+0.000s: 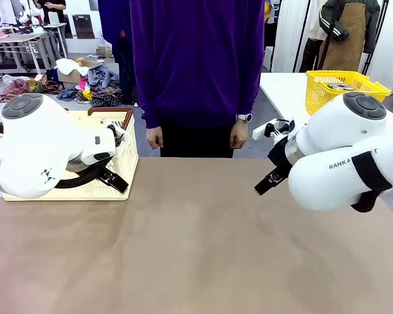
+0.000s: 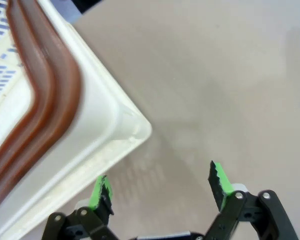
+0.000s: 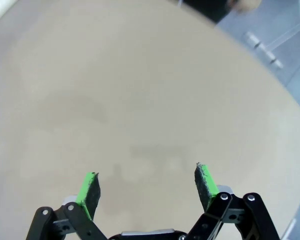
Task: Place the drinks into the Shopping basket.
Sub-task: Pick up one drink and place it into the Shopping basket.
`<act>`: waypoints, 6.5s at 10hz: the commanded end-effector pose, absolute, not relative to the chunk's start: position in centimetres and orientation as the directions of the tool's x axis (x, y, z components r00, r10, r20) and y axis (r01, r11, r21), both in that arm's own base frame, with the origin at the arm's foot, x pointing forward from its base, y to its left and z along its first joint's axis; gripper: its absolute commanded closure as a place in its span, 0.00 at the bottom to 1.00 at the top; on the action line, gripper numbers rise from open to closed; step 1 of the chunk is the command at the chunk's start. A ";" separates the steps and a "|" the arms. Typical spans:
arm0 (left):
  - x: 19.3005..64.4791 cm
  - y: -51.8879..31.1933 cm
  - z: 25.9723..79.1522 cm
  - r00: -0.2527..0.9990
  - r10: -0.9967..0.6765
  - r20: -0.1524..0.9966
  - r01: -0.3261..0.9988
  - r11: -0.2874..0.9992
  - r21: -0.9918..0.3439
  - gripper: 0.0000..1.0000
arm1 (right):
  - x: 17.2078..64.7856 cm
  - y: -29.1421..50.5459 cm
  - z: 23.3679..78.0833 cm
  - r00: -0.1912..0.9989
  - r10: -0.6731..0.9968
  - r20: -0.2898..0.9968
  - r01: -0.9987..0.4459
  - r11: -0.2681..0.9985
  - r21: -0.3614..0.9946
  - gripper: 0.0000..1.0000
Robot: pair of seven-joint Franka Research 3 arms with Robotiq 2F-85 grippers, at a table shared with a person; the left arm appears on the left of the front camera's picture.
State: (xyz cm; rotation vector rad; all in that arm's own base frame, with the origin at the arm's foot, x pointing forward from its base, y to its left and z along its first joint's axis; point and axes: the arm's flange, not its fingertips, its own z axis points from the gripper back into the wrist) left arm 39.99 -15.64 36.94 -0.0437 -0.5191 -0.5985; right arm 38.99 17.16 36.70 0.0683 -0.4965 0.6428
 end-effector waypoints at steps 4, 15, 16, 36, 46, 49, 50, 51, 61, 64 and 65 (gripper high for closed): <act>34.1 -13.0 46.6 0.903 -0.265 0.337 0.429 0.531 -0.731 0.00 | 34.6 9.2 46.2 0.913 0.369 0.174 -0.356 0.513 0.781 0.00; 20.4 23.6 46.4 0.730 0.655 0.194 0.128 0.147 -0.981 0.00 | 24.8 -24.4 46.3 0.876 -0.470 0.113 -0.114 0.028 0.993 0.00; 19.0 25.3 47.6 0.730 0.665 0.156 0.118 0.103 -0.988 0.00 | 23.5 -25.4 45.1 0.886 -0.460 0.065 -0.073 0.001 0.997 0.00; 19.0 25.3 47.6 0.730 0.665 0.156 0.118 0.103 -0.988 0.00 | 23.5 -25.4 45.1 0.886 -0.460 0.065 -0.073 0.001 0.997 0.00; 19.0 25.3 47.6 0.730 0.665 0.156 0.118 0.103 -0.988 0.00 | 26.4 -19.4 48.4 0.948 -0.269 0.170 -0.101 0.252 0.963 0.00; 19.0 25.3 47.6 0.730 0.665 0.156 0.118 0.103 -0.988 0.00 | 30.4 -6.5 50.5 0.980 0.038 0.193 -0.169 0.664 0.728 0.00; 19.0 25.3 47.6 0.730 0.665 0.156 0.118 0.103 -0.988 0.00 | 30.7 -2.6 50.5 0.969 0.143 0.203 -0.238 0.764 0.600 0.00; 19.0 25.3 47.6 0.730 0.665 0.156 0.118 0.103 -0.988 0.00 | 30.7 0.8 50.6 0.951 0.239 0.197 -0.304 0.848 0.434 0.00; 19.0 25.3 47.6 0.730 0.665 0.156 0.118 0.103 -0.988 0.00 | 30.6 8.1 49.4 0.952 0.298 0.067 -0.297 0.955 -0.017 0.00; 19.0 25.3 47.6 0.730 0.665 0.156 0.118 0.103 -0.988 0.00 | 33.3 6.9 45.7 0.996 0.074 0.041 -0.076 0.996 0.045 0.00; 19.0 25.3 47.6 0.730 0.665 0.156 0.118 0.103 -0.988 0.00 | 34.1 6.7 44.6 0.998 0.049 0.036 -0.051 0.996 0.073 0.00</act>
